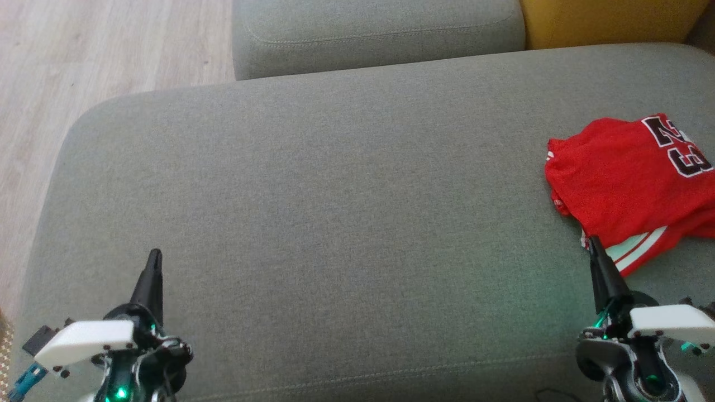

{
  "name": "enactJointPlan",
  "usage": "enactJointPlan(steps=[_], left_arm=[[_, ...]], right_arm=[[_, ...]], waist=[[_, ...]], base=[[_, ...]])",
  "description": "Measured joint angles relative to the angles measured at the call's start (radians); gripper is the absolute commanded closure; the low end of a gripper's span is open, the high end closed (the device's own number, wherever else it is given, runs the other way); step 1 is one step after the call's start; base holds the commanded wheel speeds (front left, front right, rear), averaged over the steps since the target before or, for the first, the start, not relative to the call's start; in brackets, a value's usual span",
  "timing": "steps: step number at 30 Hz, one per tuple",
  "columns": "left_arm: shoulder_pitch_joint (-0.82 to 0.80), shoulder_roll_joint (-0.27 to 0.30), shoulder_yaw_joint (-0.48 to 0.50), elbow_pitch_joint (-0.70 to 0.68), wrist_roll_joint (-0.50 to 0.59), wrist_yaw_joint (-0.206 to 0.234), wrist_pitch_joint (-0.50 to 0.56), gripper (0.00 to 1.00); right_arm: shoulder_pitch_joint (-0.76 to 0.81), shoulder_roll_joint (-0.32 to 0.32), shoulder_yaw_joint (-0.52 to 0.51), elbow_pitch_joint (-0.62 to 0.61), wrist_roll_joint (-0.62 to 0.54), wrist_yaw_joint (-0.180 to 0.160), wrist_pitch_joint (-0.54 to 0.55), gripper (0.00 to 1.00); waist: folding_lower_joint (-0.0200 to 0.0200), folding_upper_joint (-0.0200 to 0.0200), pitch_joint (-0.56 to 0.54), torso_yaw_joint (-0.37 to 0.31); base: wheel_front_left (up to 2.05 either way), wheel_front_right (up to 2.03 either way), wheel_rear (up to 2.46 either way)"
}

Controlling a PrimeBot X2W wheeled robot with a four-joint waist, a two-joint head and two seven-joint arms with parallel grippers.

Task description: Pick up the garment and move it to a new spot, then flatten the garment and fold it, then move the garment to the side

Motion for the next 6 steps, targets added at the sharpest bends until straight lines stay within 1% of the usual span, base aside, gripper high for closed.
enactJointPlan(steps=[3, 6], left_arm=[[-0.01, -0.001, 0.011, 0.003, -0.035, -0.006, 0.008, 1.0], [-0.014, -0.001, 0.018, 0.003, -0.042, -0.008, 0.01, 1.0]], right_arm=[[-0.011, 0.0, -0.005, 0.002, 0.036, 0.0, 0.009, 1.0], [-0.011, 0.0, -0.006, 0.003, 0.043, 0.0, 0.01, 1.0]], waist=[[0.0, 0.0, 0.001, 0.0], [0.0, 0.0, 0.001, 0.0]], base=[[0.0, 0.0, 0.0], [0.0, 0.0, 0.0]])
